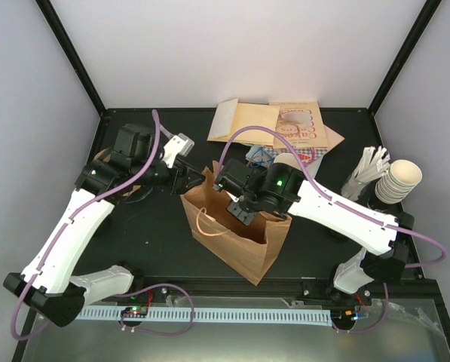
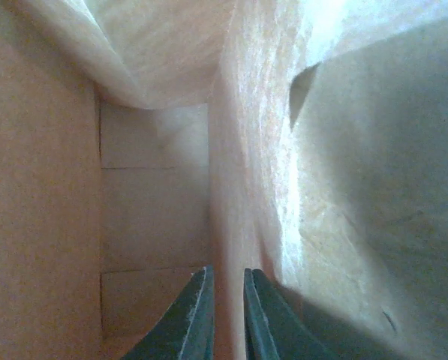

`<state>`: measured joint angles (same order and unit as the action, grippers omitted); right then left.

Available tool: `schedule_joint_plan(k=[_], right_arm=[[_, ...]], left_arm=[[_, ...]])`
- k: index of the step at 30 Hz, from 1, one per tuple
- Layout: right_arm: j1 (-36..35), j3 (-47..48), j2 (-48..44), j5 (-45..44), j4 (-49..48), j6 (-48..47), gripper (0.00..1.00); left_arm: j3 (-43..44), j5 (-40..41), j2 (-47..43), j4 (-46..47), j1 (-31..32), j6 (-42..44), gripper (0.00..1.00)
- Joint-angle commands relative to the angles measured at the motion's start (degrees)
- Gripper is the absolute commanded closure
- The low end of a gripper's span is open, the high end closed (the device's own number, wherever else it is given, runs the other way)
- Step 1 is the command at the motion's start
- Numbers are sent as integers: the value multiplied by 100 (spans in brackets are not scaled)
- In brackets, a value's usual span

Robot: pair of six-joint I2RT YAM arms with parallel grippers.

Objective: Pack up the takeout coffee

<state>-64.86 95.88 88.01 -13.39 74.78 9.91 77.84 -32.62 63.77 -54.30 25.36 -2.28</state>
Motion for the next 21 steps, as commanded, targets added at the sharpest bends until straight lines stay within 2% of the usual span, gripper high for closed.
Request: schedule_joint_plan(k=[1,7,10,13,18,21], right_arm=[[-38,151,-139,143,28,-238,84],[-57,89,-161,374,80,-259,85],[-57,1,-181,350,53,-159,85],[-62,-120,-302,365,-157,3,85],[-62,-418,-591,646,-600,209,87],[-62,-532,-642,706,-672,244,88]], left_arm=[[461,491,205,-378,21,250,45],[1133,762,692,-924,176,387,39],[1197,910,777,-992,531,437,33],[1270,1222,916,-1153,866,399,31],[1332,1568,1050,-1354,985,181,30],[1274,1528,997,-1411,1067,123,25]])
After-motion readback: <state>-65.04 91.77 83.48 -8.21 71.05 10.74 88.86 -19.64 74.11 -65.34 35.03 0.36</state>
